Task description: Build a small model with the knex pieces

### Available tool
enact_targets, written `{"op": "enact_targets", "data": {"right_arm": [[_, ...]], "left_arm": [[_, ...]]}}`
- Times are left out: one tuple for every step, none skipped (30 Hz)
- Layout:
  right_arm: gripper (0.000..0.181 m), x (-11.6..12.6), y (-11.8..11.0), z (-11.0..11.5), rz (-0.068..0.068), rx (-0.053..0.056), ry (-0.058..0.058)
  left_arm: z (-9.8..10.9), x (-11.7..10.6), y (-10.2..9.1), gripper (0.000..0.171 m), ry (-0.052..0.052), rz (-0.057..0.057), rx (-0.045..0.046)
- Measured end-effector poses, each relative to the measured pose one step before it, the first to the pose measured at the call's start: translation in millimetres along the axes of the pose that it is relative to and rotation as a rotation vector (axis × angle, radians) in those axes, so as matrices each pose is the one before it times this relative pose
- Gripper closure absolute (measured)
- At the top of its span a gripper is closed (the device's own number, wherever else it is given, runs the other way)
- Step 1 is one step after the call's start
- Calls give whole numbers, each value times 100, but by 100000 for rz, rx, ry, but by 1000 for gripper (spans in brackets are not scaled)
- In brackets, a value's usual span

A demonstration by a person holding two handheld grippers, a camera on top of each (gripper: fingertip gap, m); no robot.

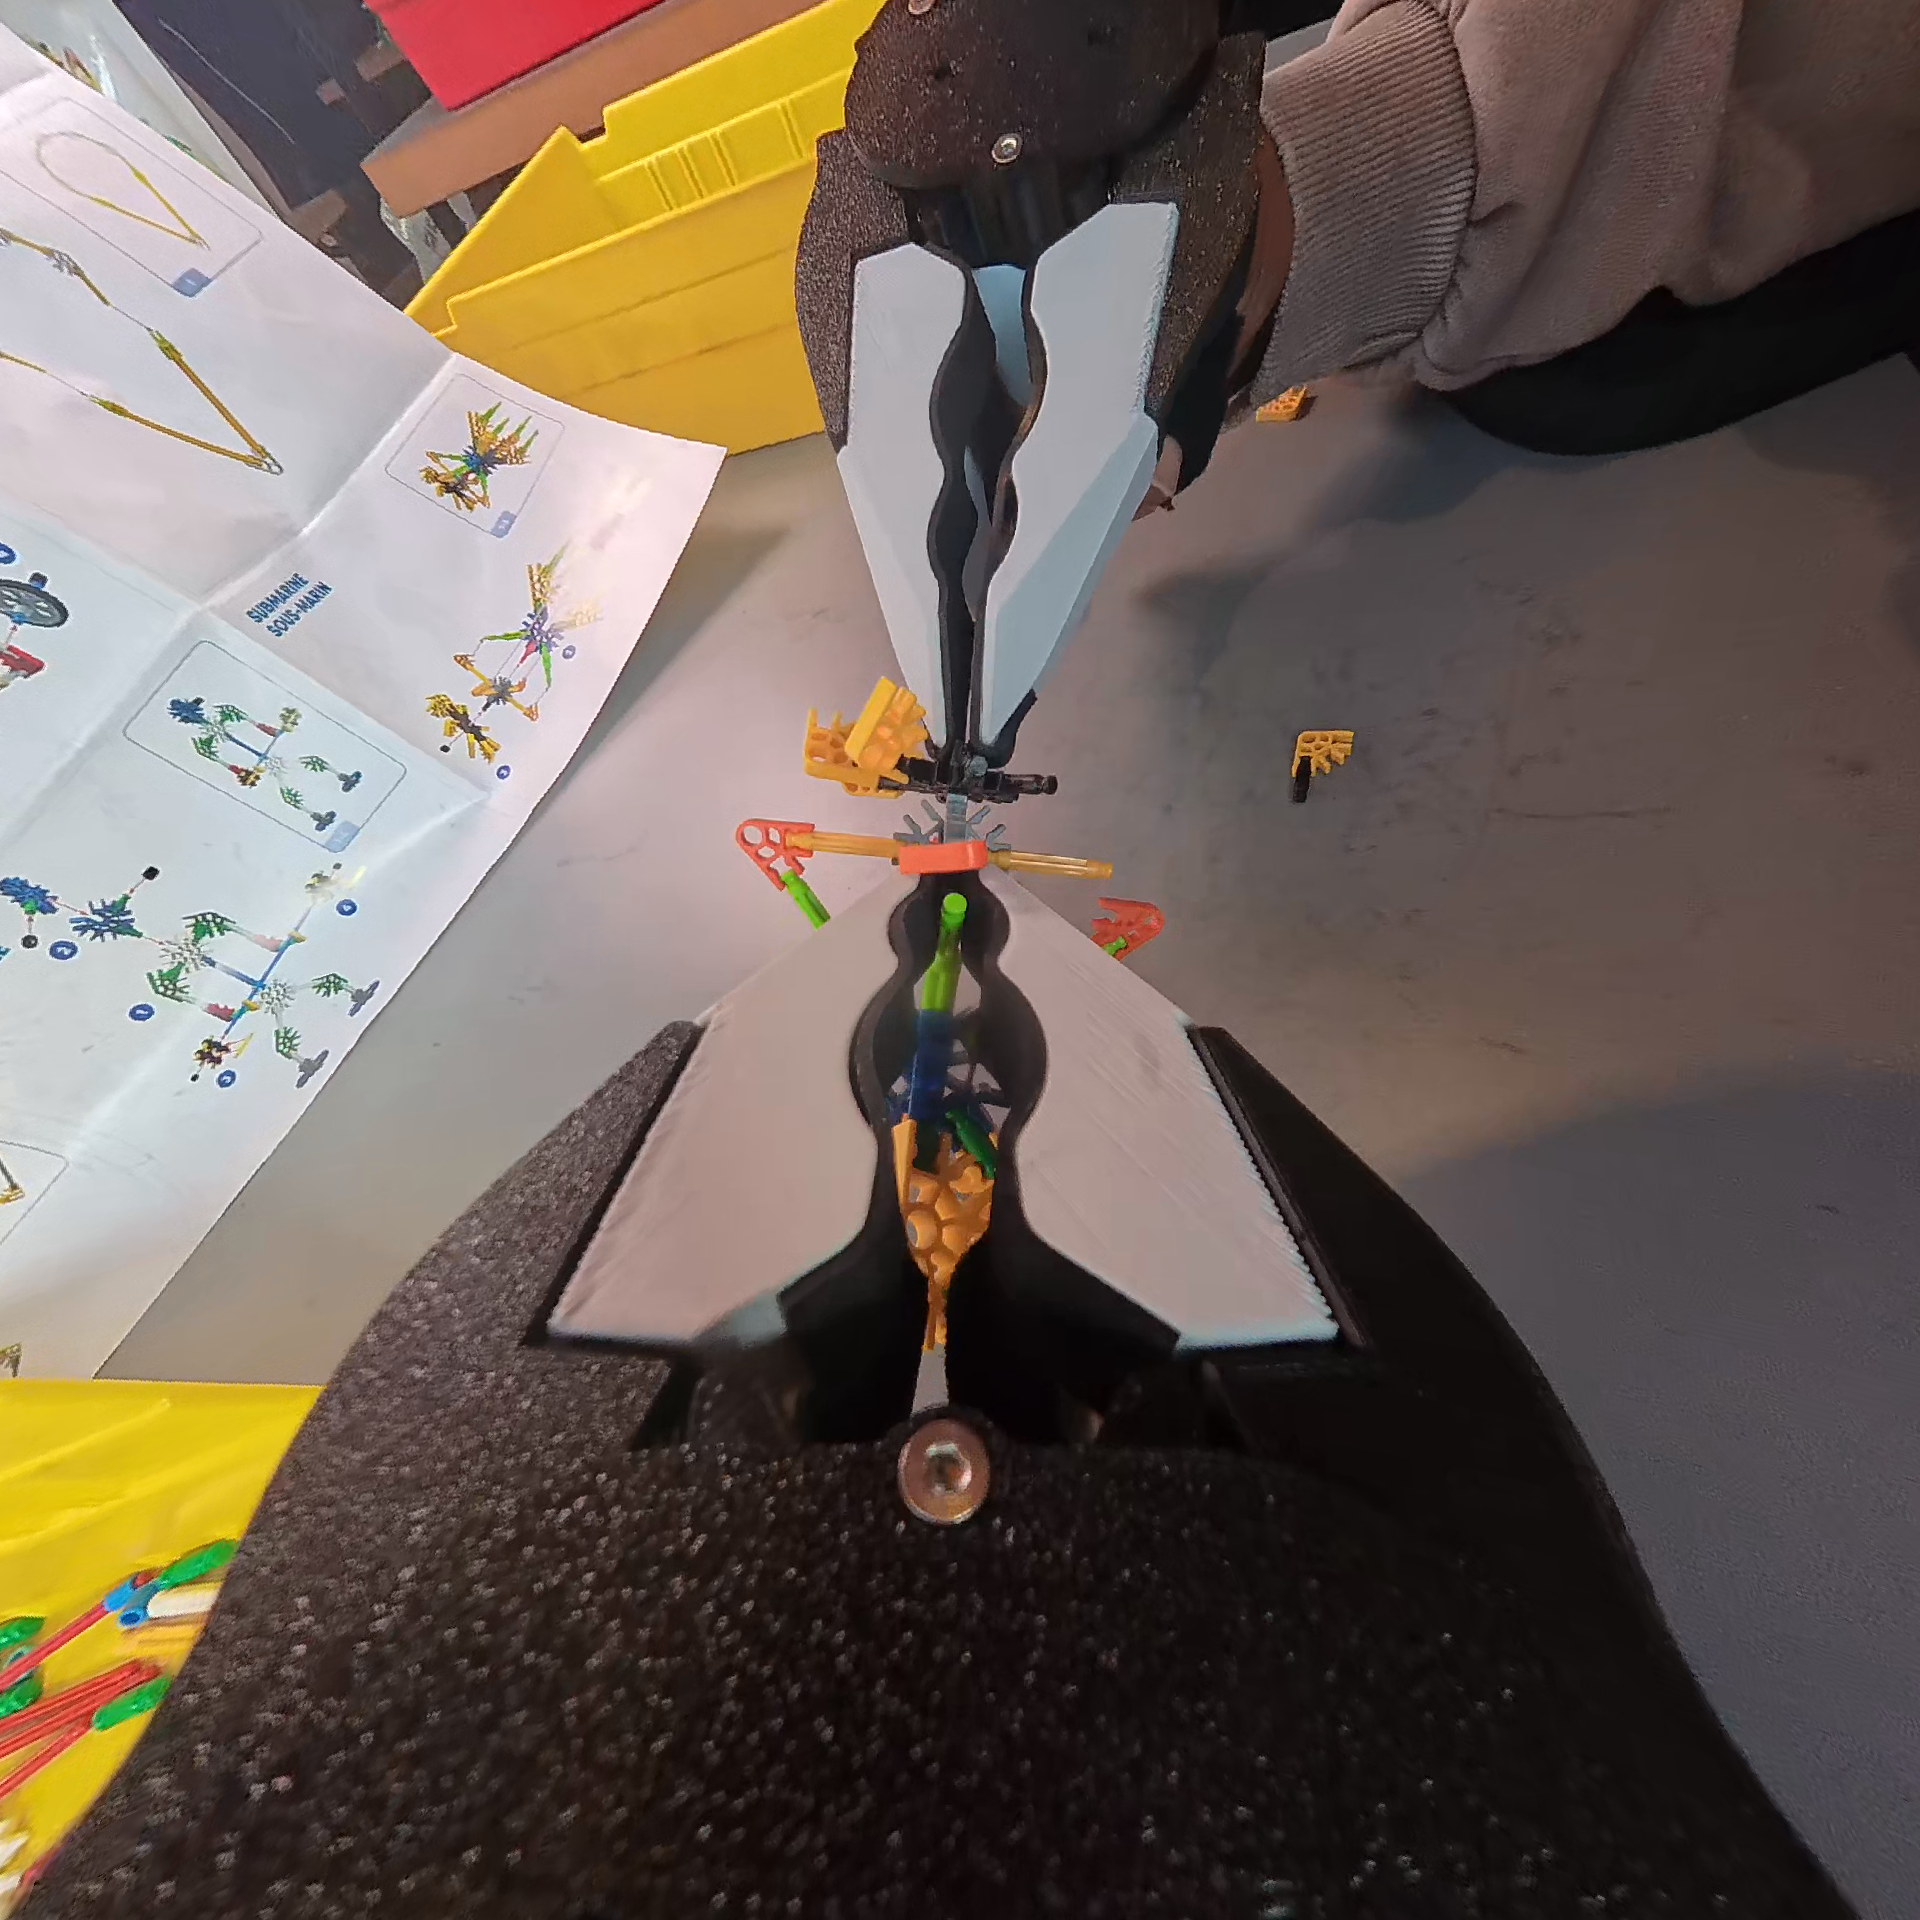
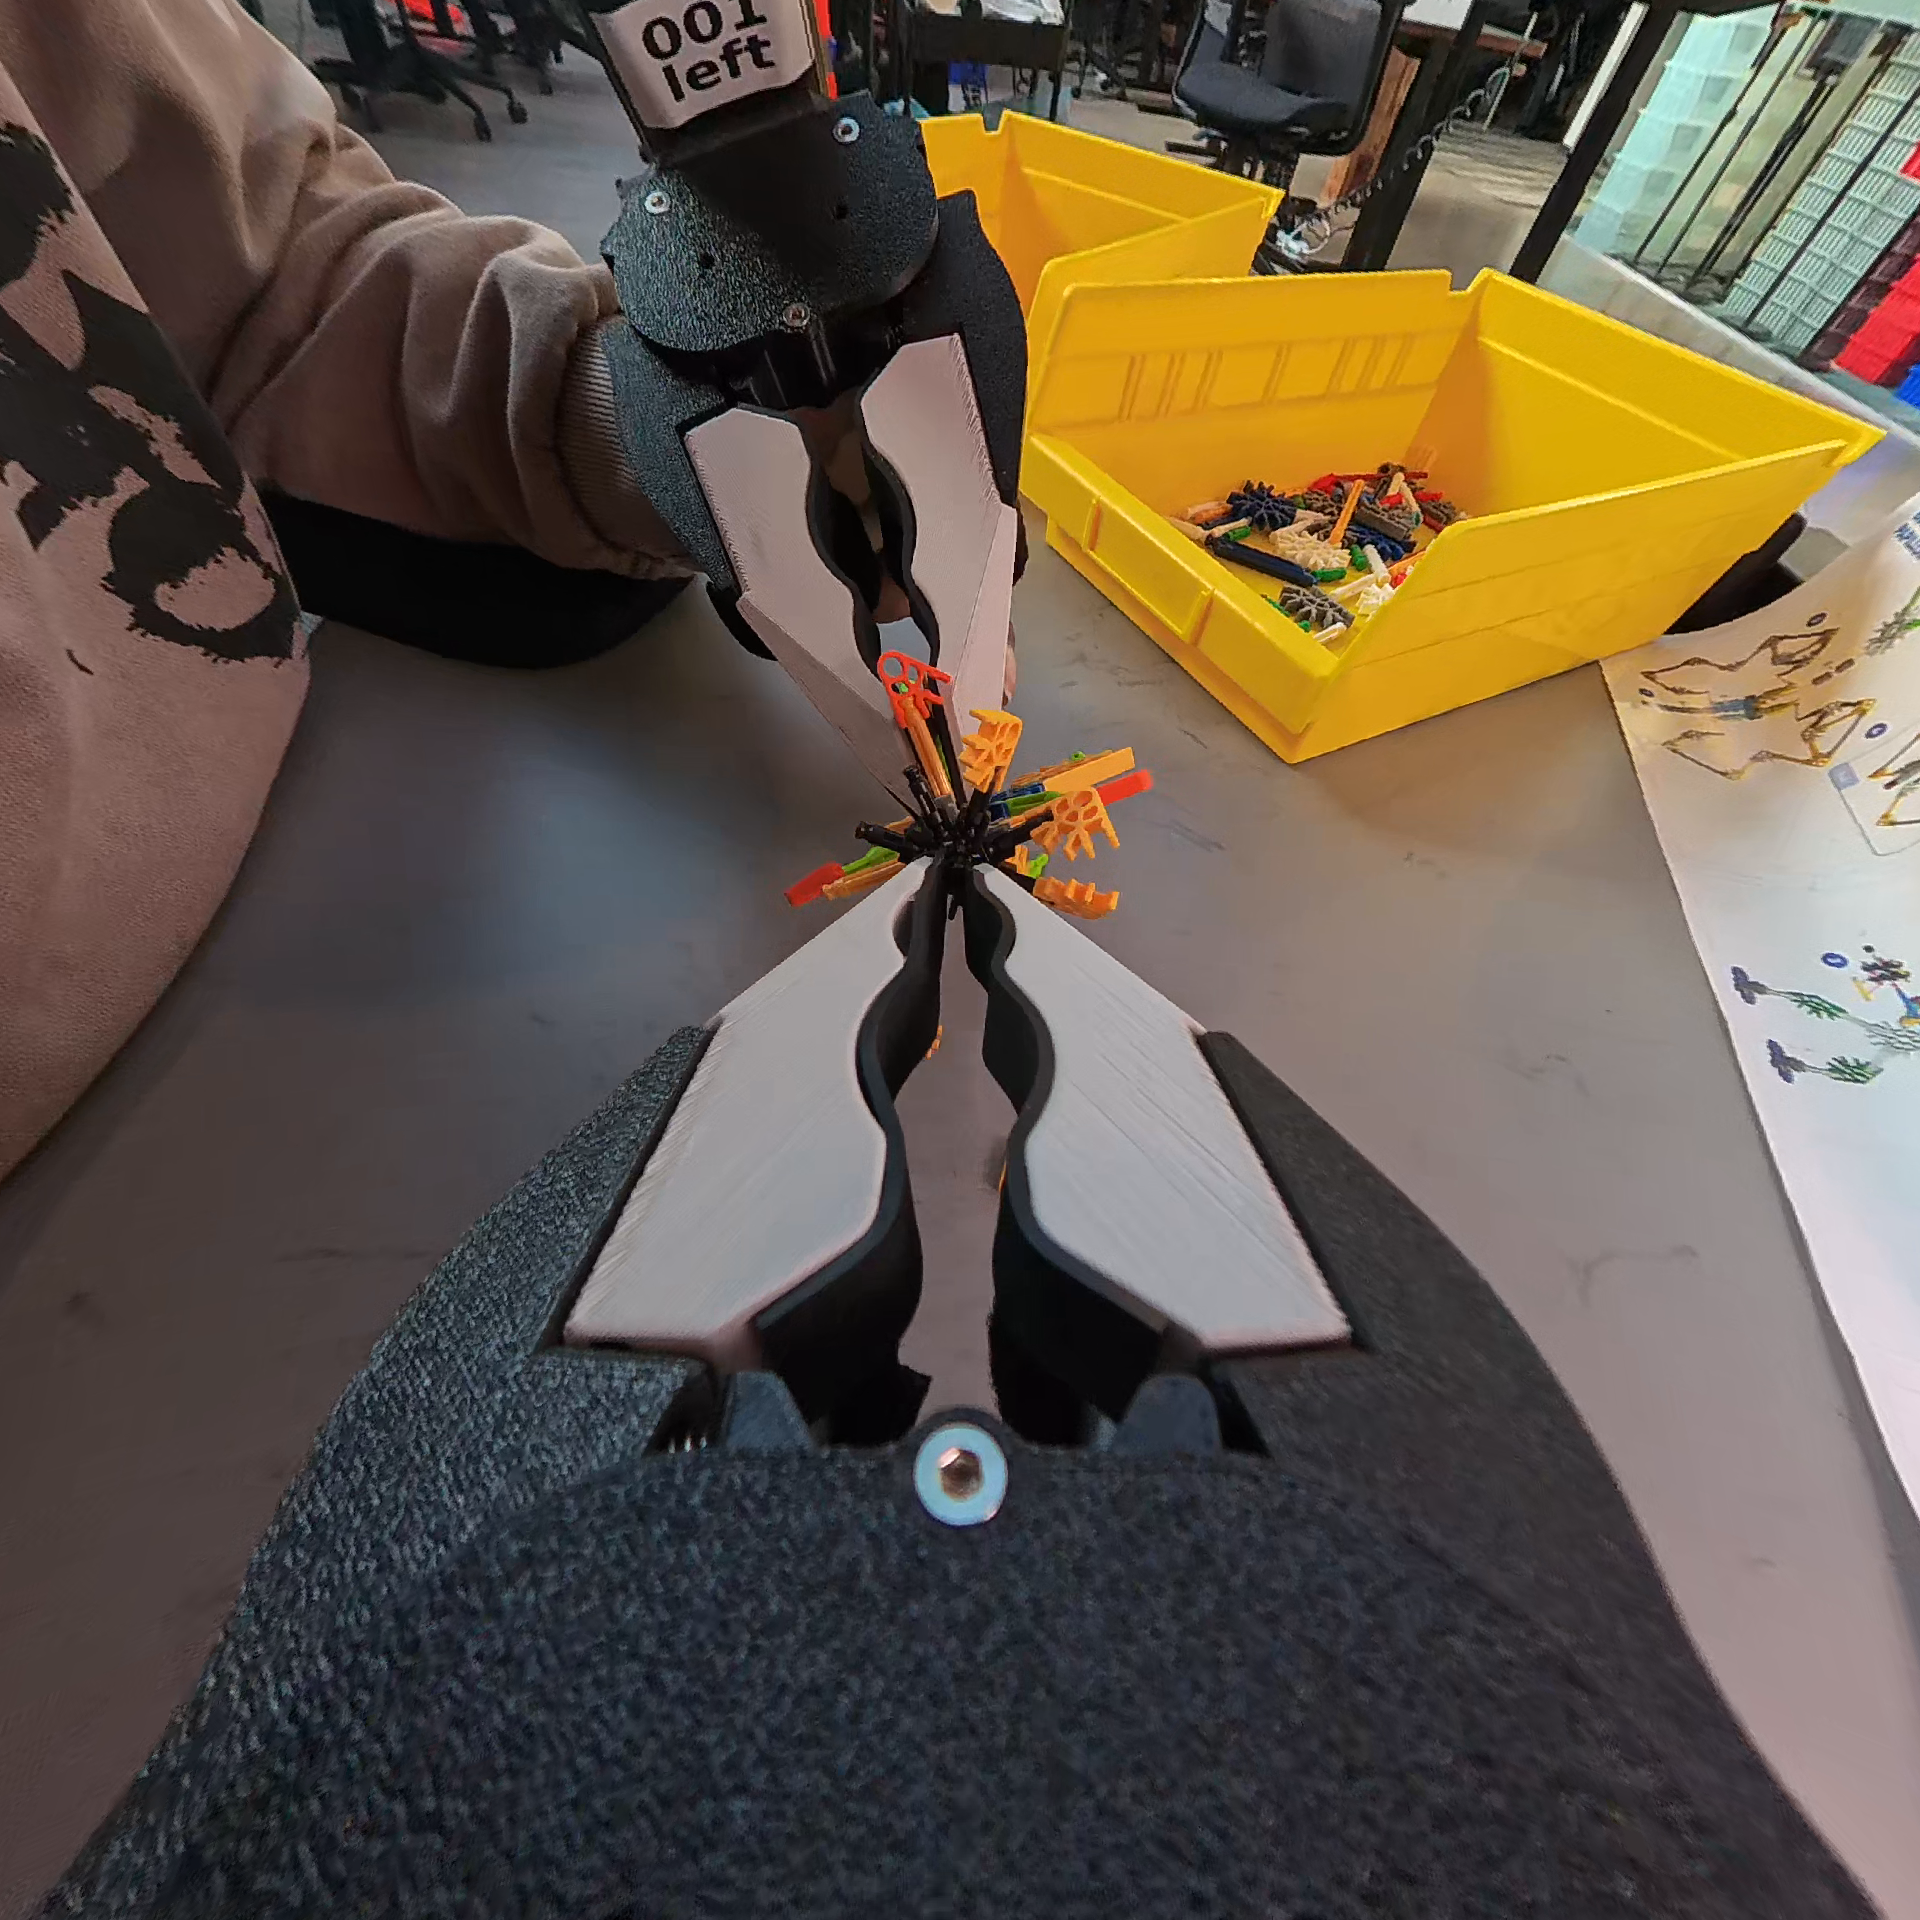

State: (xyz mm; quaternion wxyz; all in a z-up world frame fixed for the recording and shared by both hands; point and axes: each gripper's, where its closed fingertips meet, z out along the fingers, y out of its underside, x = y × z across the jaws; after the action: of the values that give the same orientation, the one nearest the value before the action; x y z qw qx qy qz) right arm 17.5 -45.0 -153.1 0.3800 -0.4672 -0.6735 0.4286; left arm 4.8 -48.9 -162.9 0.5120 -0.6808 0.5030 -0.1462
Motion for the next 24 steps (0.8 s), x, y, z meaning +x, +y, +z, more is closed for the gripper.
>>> {"op": "enact_targets", "data": {"right_arm": [[181, -32, -97, -154, 91, 439, -380], [181, 484, -671, -949, 1266, 4300, 1488], [181, 1124, -777, -1602, 2461, 4331, 3794], [181, 900, 225, -985, -2770, -2953, 4157], [181, -65, 901, 262, -4162, -6051, 1152], [181, -669, 303, 981, 219, -951, -1580], [181, -479, 347, 1080, 2223, -875, -1157], [181, -34, 181, 716, 2944, 137, -260], [181, 244, -212, 327, 4583, 2057, -210], [173, 450, -472, 180, 5825, 2955, 778], [157, 241, -529, 230, 7040, 2450, 173], [146, -89, -367, 370, 7023, 1491, -622], [137, -225, -206, 496, 5895, 1446, -154], [133, -226, -128, 535, 3810, 1910, 609], [132, 209, 14, 460, 2323, 913, 3501], [133, 152, 90, 353, 1030, -338, 2499], [136, 108, -137, 196, 315, 808, 1615], [143, -97, -33, 84, -73, 88, -440], [144, -20, 136, 21, 163, -1180, -735], [148, 43, 160, -92, -1502, -955, -485], [149, -129, 126, -99, -1642, -580, -1199], [150, -62, 207, -77, -1447, -1441, -770], [151, 44, 266, -35, -1767, -1514, -132], [152, 48, 273, 12, -1072, -1122, 29]], "left_arm": [[-109, -509, 759, 171, -2516, 822, -4177], [-404, -1351, 1908, 170, -6050, 1444, -8171], [-770, -1069, 817, 169, -1895, -4098, 1202], [-928, -507, -676, 170, 1912, -7371, 5573], [-459, -286, -1136, 169, -872, -527, 3414], [129, 12, -888, 169, -1917, 3823, 754], [399, 204, -456, 170, -1218, 2922, -697], [404, 252, -136, 169, -1143, 1975, -627], [296, 116, 72, 169, -2165, 1604, 79], [181, -65, 213, 169, -3080, 1066, 249], [111, -128, 214, 169, -3090, 674, 239], [70, -58, 43, 169, -2359, 581, 675], [66, 48, -115, 169, -1403, 667, 885], [109, 182, -148, 169, -506, 1262, 414], [139, 179, -136, 169, -650, 1904, 43], [104, 226, -239, 169, -610, 2222, 662], [68, 210, -239, 169, -639, 1885, 547], [32, -28, -21, 169, -1572, 1464, -343], [-27, 123, 29, 169, 206, 1135, 127], [-43, 178, -22, 169, 992, -180, 519], [25, 250, 16, 169, 1471, -326, -28], [80, 207, 122, 169, 1267, 160, -837], [133, 168, 189, 168, 930, 91, -991], [141, 172, 229, 168, 984, -56, -743]]}}
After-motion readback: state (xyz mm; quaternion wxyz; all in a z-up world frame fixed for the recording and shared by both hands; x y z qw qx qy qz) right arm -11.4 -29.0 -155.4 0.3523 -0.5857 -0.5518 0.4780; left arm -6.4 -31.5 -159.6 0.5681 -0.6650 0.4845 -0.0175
